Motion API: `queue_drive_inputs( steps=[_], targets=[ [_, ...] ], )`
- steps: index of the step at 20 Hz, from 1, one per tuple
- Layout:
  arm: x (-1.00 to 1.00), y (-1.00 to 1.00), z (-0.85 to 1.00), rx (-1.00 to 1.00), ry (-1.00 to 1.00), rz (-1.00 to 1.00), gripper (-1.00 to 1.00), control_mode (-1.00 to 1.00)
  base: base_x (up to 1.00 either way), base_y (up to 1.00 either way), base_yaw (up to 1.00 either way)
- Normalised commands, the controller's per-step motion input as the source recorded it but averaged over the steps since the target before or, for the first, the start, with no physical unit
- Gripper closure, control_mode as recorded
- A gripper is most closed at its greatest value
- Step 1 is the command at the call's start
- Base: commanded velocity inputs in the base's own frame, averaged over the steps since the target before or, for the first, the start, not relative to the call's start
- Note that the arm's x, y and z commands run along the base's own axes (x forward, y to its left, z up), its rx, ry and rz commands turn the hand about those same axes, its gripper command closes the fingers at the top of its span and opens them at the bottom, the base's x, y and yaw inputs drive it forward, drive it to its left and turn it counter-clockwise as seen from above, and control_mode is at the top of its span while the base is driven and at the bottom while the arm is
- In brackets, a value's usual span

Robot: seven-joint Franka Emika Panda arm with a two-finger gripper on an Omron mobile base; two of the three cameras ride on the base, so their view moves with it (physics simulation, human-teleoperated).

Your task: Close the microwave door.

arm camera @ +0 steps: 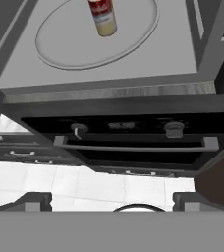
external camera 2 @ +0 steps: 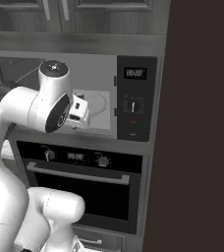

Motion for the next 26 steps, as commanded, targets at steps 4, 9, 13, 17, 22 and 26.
queue_drive_inputs(
  steps=[4,9,13,17,22,26],
  targets=[
    [-0.86,0.0,0.18,0.0,-0.05,0.0,-1.0,-1.0,0.0,0.0,0.0],
    [-0.72,0.07,0.04,0.0,0.0,0.0,-1.0,-1.0,0.0,0.0,0.0],
    [-0.73,0.06,0.0,0.0,0.0,0.0,-1.0,-1.0,0.0,0.0,0.0],
    [-0.72,0.07,0.0,0.0,-0.02,0.0,-1.0,-1.0,0.0,0.0,0.0],
    [-0.7,0.04,0.0,0.0,-0.05,0.0,-1.0,-1.0,0.0,0.0,0.0],
    [-0.67,0.11,0.01,0.0,-0.04,0.0,-1.0,-1.0,0.0,0.0,0.0]
  ],
)
